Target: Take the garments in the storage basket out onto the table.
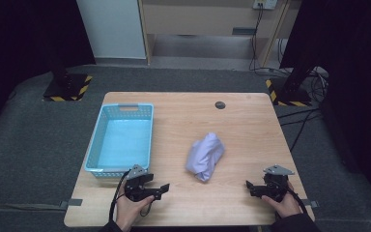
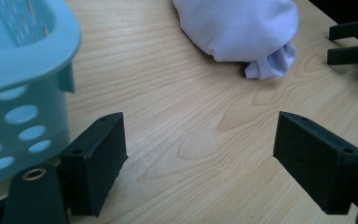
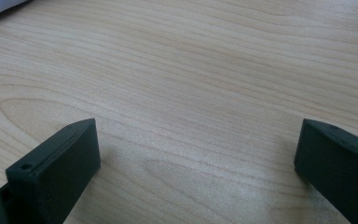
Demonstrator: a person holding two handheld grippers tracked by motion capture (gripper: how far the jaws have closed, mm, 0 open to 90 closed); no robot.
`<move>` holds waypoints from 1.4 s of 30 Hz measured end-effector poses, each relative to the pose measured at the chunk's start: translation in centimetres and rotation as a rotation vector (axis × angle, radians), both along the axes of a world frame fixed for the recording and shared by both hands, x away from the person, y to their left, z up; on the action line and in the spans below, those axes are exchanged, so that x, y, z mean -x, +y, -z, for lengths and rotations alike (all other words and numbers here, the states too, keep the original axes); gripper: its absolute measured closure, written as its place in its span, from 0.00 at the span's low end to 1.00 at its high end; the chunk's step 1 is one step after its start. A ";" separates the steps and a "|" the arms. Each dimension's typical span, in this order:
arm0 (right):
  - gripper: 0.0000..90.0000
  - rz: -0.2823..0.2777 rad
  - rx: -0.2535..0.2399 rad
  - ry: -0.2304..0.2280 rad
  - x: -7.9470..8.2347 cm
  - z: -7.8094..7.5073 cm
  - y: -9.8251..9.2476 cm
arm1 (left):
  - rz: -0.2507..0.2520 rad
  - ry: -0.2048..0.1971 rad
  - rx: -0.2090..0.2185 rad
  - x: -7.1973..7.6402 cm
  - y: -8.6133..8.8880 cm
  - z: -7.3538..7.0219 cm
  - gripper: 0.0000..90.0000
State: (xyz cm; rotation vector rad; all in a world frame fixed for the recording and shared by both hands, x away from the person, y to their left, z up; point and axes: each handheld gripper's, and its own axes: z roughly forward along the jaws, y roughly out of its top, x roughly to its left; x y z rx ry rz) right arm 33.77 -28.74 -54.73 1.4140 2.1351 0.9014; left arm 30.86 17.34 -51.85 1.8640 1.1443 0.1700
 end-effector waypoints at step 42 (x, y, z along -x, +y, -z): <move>0.00 0.000 0.000 0.000 0.0 0.0 0.0 | -0.125 0.035 -0.082 0.2 4.5 0.1 0.18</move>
